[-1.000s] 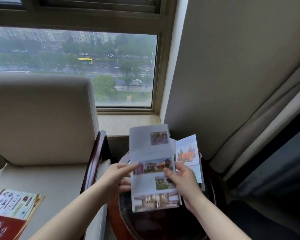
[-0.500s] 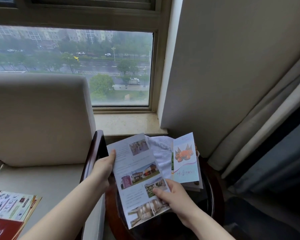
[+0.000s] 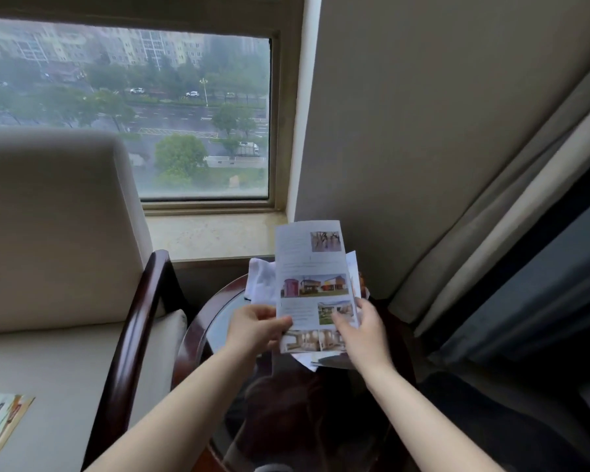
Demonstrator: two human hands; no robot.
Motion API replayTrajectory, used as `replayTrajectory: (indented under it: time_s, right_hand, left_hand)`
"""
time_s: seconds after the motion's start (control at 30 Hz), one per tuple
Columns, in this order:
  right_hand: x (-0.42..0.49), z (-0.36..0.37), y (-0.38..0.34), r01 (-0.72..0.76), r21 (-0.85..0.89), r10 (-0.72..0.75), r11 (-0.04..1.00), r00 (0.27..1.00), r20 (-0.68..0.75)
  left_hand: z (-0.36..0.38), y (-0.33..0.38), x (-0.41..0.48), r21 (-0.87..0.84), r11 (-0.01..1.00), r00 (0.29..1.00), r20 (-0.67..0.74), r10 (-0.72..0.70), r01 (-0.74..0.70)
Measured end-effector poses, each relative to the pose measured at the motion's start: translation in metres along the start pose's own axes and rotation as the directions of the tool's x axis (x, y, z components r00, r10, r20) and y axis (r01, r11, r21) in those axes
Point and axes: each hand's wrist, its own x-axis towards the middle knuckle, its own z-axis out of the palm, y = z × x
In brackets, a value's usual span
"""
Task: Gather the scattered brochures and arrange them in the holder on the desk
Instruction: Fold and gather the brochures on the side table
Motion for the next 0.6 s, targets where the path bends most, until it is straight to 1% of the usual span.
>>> replayTrajectory:
  time_s: [0.07, 0.17, 0.23, 0.27, 0.33, 0.37, 0.43, 0.47, 0.53, 0.57, 0.6]
  right_hand:
    - [0.02, -0.015, 0.006, 0.012, -0.132, -0.021, 0.991, 0.997, -0.071]
    - [0.047, -0.029, 0.024, -0.011, -0.34, -0.022, 0.94, 0.996, -0.092]
    - [0.064, -0.034, 0.044, -0.01, -0.524, -0.02, 0.852, 0.998, -0.052]
    - [0.071, -0.035, 0.055, -0.006, -0.607, -0.005, 0.795, 1.0, -0.015]
    - [0.082, -0.036, 0.08, -0.006, -0.735, 0.06, 0.678, 0.997, 0.047]
    - [0.084, -0.035, 0.092, 0.0, -0.782, 0.097, 0.623, 0.992, 0.077]
    - [0.084, -0.034, 0.114, 0.038, -0.843, 0.149, 0.536, 0.979, 0.139]
    - [0.083, -0.033, 0.122, 0.065, -0.859, 0.154, 0.507, 0.974, 0.165]
    - [0.084, -0.032, 0.133, 0.115, -0.886, 0.142, 0.45, 0.97, 0.198]
    - [0.086, -0.031, 0.135, 0.14, -0.898, 0.135, 0.416, 0.968, 0.213]
    - [0.088, -0.031, 0.136, 0.165, -0.907, 0.133, 0.387, 0.964, 0.232]
  left_hand:
    - [0.025, 0.003, 0.016, 0.009, 1.0, 1.0, -0.019, 0.025, -0.025]
    - [0.056, -0.005, 0.046, 0.145, 0.98, 0.987, -0.068, 0.147, -0.136]
    - [0.072, -0.021, 0.068, 0.284, 0.932, 0.969, -0.04, 0.245, -0.224]
    - [0.077, -0.033, 0.078, 0.38, 0.887, 0.957, -0.017, 0.29, -0.262]
    - [0.085, -0.061, 0.096, 0.58, 0.758, 0.943, 0.054, 0.328, -0.297]
    - [0.087, -0.073, 0.102, 0.67, 0.68, 0.943, 0.096, 0.317, -0.297]
    - [0.091, -0.096, 0.112, 0.832, 0.471, 0.942, 0.166, 0.292, -0.292]
    - [0.092, -0.104, 0.116, 0.889, 0.352, 0.937, 0.194, 0.291, -0.293]
    - [0.095, -0.111, 0.122, 0.948, 0.146, 0.924, 0.227, 0.307, -0.281]
    - [0.097, -0.111, 0.124, 0.961, 0.064, 0.92, 0.238, 0.311, -0.27]
    - [0.097, -0.11, 0.126, 0.965, 0.004, 0.918, 0.25, 0.308, -0.264]
